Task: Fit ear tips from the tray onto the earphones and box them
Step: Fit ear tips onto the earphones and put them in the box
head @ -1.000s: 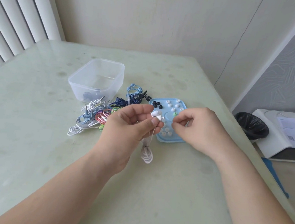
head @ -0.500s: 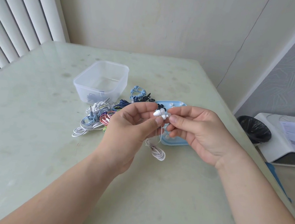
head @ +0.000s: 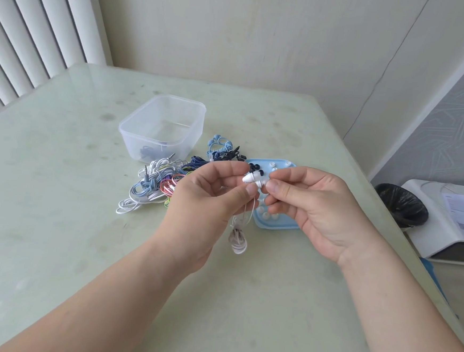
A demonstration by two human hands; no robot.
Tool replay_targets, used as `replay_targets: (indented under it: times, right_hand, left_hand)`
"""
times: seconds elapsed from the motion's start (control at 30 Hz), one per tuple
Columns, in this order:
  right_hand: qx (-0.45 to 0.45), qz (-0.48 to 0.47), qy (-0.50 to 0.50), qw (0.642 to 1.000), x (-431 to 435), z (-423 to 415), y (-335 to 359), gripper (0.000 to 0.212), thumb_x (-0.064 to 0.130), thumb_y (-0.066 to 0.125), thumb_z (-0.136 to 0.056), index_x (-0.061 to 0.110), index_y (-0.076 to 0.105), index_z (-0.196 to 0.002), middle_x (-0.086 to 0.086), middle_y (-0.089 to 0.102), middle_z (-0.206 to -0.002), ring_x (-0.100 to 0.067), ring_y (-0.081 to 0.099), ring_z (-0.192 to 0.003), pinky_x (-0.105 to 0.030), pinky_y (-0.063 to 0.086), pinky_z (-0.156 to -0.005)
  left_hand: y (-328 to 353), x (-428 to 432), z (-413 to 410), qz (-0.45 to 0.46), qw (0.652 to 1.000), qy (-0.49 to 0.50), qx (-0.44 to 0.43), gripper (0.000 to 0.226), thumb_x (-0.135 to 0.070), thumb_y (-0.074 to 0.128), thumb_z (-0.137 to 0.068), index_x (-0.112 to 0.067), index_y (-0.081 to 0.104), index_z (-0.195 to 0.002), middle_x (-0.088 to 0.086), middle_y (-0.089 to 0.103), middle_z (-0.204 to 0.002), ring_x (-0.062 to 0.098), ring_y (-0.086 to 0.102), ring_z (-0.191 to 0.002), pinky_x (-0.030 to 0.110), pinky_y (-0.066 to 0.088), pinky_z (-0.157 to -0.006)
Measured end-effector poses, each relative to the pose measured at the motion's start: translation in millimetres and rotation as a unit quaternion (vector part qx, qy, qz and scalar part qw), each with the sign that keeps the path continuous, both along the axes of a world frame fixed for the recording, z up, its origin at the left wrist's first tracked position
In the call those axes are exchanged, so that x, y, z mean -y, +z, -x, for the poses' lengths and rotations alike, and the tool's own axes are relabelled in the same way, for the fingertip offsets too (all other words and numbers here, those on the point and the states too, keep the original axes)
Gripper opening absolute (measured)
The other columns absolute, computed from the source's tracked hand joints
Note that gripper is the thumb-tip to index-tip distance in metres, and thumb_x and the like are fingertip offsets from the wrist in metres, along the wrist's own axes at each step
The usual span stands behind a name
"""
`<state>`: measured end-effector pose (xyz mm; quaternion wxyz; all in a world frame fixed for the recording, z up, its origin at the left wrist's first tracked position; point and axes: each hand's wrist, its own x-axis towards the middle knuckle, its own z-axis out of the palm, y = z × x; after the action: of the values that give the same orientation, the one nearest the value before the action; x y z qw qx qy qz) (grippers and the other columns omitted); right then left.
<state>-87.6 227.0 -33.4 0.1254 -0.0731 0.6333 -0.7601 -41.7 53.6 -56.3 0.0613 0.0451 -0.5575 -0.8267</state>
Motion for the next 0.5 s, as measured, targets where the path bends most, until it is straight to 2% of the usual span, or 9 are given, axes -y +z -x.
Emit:
replay_targets:
  times: [0.1,0.2,0.37,0.5]
  right_hand:
    - [-0.019,-0.023,-0.001,1.000,0,0,-1,0.013,-0.001,0.076,-0.079,-0.002,0.074,-0.092,-0.022,0.072,-0.084,-0.026,0.067,-0.069,-0.032,0.058,-0.065]
    - [-0.050,-0.046,-0.012,0.998,1,-1,-2,0.012,0.001,0.078,-0.079,-0.001,0.076,-0.091,-0.021,0.072,-0.081,-0.029,0.068,-0.072,-0.034,0.057,-0.068]
    - [-0.091,-0.059,-0.030,0.994,6,-3,-4,0.007,-0.001,0.078,-0.081,0.004,0.079,-0.086,-0.021,0.074,-0.078,-0.029,0.070,-0.071,-0.034,0.059,-0.069]
    - [-0.104,-0.062,-0.043,0.992,11,-7,-5,0.007,-0.005,0.077,-0.083,0.002,0.078,-0.087,-0.019,0.077,-0.081,-0.027,0.072,-0.069,-0.032,0.059,-0.070]
  left_hand:
    - [0,0,0,-0.002,1.000,0.005,0.004,0.026,0.007,0.073,-0.089,-0.005,0.071,-0.113,0.027,0.073,-0.106,0.027,0.071,-0.084,0.043,0.061,-0.090]
    - [1,-1,-1,-0.007,1.000,0.004,0.007,0.026,0.007,0.073,-0.089,-0.004,0.070,-0.113,0.027,0.073,-0.108,0.027,0.071,-0.085,0.040,0.061,-0.088]
    - [0,-1,-1,-0.014,1.000,0.013,0.007,0.025,0.006,0.073,-0.089,-0.006,0.071,-0.111,0.016,0.074,-0.094,0.025,0.072,-0.082,0.034,0.060,-0.083]
    - [3,-2,-2,-0.039,0.999,0.014,0.003,0.021,0.007,0.071,-0.090,-0.005,0.071,-0.107,0.011,0.074,-0.086,0.023,0.072,-0.076,0.027,0.058,-0.075]
